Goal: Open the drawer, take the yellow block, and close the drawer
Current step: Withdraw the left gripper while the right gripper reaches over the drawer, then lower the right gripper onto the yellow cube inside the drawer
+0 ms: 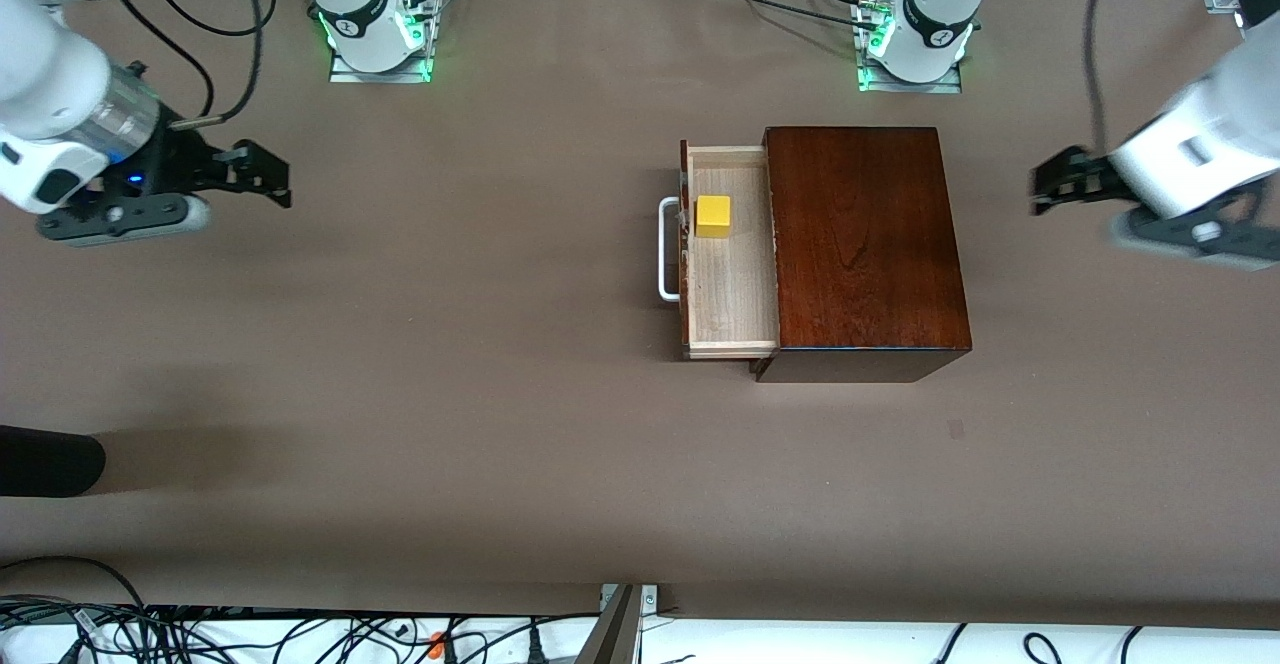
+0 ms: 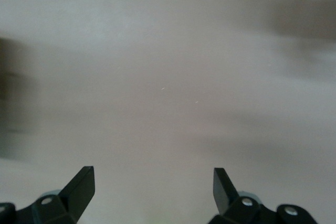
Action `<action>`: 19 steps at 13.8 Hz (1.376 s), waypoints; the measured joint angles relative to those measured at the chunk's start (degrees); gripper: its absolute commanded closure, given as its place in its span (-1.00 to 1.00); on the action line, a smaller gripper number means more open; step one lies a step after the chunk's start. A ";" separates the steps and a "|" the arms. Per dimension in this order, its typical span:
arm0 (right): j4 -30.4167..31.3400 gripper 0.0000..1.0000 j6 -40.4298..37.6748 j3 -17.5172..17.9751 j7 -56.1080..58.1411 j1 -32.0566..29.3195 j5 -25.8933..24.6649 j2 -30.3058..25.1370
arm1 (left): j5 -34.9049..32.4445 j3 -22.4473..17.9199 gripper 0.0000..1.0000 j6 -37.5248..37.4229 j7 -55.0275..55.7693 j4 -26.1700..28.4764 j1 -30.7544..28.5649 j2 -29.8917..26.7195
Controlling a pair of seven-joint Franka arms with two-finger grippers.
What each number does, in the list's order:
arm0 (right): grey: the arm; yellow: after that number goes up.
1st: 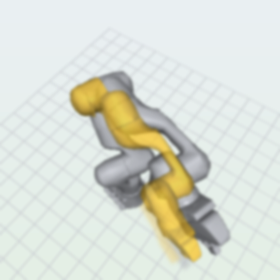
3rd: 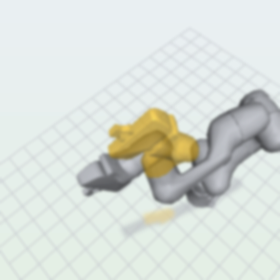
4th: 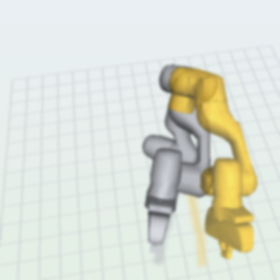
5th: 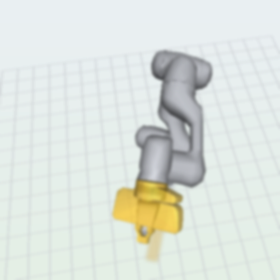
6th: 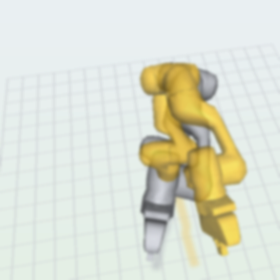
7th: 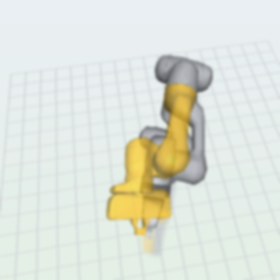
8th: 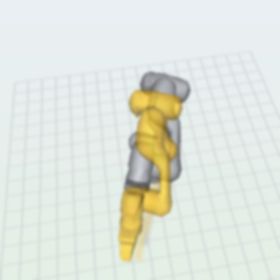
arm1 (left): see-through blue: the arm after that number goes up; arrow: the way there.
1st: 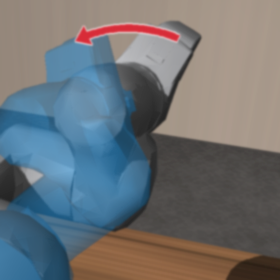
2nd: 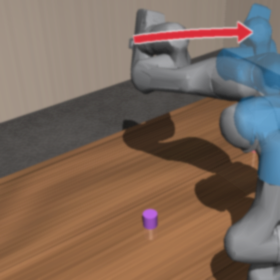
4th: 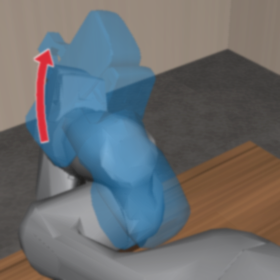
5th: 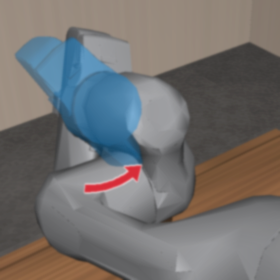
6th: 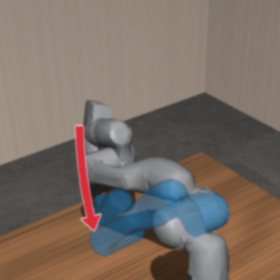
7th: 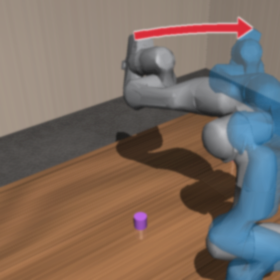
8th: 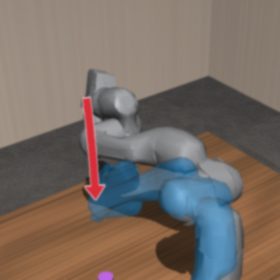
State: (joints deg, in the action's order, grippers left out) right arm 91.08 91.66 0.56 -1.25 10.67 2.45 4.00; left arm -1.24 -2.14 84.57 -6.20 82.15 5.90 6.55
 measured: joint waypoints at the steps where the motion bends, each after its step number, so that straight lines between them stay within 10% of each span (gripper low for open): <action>1: 0.00 -1.00 -0.57 0.43 0.03 1.49 0.07 0.08 | 0.50 -2.89 -1.00 1.42 -1.67 3.01 0.76 -2.05; 7: -0.32 -1.00 3.48 3.23 1.90 22.91 0.37 3.52 | 0.64 -4.78 -1.00 2.71 -3.47 9.42 0.08 -4.77; 12: -9.43 -1.00 17.95 3.38 5.06 41.32 -5.31 20.33 | 0.64 -4.96 -1.00 3.85 -3.48 9.38 -0.93 -4.56; 19: -17.93 -1.00 25.97 2.14 23.10 45.30 -10.77 34.17 | 0.70 -4.69 -1.00 5.14 -3.48 4.30 -0.89 -0.40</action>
State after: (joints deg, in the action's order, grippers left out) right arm 73.15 117.62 2.71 21.85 55.96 -8.32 38.17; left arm -0.54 -6.83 89.71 -9.68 86.45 5.01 6.14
